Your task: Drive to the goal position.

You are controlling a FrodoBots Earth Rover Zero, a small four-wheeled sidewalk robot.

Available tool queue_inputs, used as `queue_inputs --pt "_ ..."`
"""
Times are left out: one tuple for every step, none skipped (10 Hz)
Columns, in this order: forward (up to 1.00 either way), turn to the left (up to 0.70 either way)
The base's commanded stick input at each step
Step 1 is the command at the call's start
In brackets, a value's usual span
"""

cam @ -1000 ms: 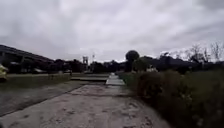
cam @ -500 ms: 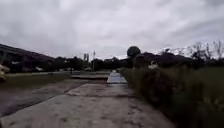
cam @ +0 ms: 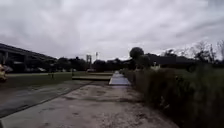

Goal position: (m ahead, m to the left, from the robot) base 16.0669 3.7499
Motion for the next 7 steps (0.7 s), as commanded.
queue_inputs --pt "0.5 0.0" --pt "0.5 0.0" --pt "0.5 0.0" --pt "0.5 0.0" --pt "0.5 0.0" --pt "0.5 0.0" --pt "0.5 0.0"
